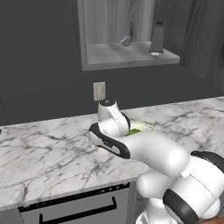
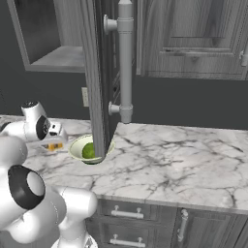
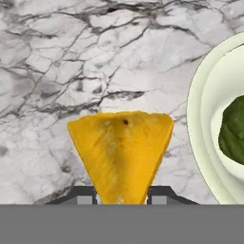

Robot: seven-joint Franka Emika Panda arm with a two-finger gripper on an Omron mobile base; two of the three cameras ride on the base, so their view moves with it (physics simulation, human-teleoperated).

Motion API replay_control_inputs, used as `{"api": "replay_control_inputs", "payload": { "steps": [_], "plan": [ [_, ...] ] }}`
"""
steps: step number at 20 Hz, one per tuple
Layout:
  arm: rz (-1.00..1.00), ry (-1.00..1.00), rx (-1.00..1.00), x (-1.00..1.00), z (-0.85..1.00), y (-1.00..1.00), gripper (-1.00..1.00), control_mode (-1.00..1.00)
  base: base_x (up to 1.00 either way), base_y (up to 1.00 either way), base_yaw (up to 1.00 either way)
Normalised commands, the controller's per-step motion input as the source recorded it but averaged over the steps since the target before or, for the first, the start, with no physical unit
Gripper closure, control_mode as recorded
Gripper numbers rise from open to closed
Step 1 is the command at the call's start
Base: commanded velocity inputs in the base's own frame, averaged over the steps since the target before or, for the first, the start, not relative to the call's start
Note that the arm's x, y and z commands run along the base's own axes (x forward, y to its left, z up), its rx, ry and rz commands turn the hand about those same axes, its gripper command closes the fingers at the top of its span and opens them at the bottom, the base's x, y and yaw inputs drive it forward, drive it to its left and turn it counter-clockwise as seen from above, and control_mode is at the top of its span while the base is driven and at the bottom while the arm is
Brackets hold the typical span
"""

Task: Pick the cheese from the fridge and the cheese grater from the cabinet and place them next to the salad bowl.

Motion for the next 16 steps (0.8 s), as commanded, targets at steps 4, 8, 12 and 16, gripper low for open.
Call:
{"api": "replay_control_inputs", "payload": {
  "steps": [4, 8, 12, 16],
  "plan": [
    [0.05, 0.00, 0.00, 0.26, -0.30, 0.02, 1.00, -1.00, 0.00, 0.00, 0.00],
    [0.06, 0.01, -0.01, 0.25, -0.23, 0.06, 1.00, -1.00, 0.00, 0.00, 0.00],
    [0.04, 0.01, -0.04, 0.16, -0.17, 0.02, 1.00, -1.00, 0.00, 0.00, 0.00],
    [0.01, 0.00, -0.09, 0.02, -0.13, 0.00, 1.00, -1.00, 0.00, 0.00, 0.00]
  ]
}}
